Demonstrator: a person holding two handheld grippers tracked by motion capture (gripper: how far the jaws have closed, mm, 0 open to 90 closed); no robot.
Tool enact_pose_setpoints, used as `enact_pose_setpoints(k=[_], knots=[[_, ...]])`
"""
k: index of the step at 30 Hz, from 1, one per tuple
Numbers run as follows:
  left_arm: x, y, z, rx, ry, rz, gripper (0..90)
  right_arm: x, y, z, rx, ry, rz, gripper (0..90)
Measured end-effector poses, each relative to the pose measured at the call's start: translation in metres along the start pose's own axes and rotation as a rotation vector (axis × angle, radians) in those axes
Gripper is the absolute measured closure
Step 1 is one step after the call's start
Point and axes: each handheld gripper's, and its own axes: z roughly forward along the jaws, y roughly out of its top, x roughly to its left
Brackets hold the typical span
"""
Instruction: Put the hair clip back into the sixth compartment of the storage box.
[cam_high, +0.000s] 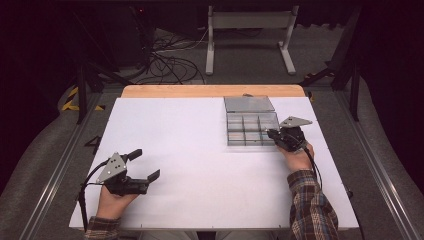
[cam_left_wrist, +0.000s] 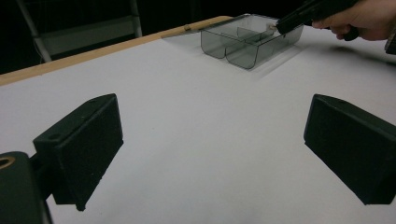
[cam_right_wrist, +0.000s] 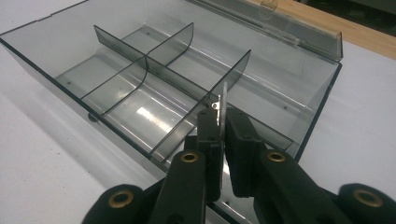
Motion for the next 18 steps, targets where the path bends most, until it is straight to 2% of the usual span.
enact_pose_setpoints(k=[6, 9, 10, 14, 17, 18], knots=[[-0.0004, 0.0000, 0.0001, -0.002, -0.002, -0.006, 5.0, -0.0004, -0.0006, 0.0022, 0.006, -0.003, 0.011, 84.8], [-0.0008, 0.0004, -0.0008, -0.010, 0.011, -0.003, 4.9, -0.0002, -0.0007, 0.0034, 0.003, -0.002, 0.023, 84.7], [0.0001, 0.0012, -0.0017, -0.012, 0.019, 0.010, 5.0, 0.0001, -0.0005, 0.0037, 0.003, 0.001, 0.022, 84.6], [-0.0002, 0.0012, -0.0020, -0.015, 0.020, 0.005, 5.0, 0.0000, -0.0005, 0.0044, 0.003, 0.002, 0.033, 84.1], [-0.0004, 0.0010, -0.0011, -0.017, 0.020, 0.009, 5.0, -0.0007, -0.0004, 0.0042, -0.009, 0.000, 0.050, 73.1], [-0.0009, 0.0008, -0.0006, -0.018, 0.016, 0.002, 4.9, -0.0010, -0.0002, 0.0040, -0.011, 0.001, 0.058, 73.3]])
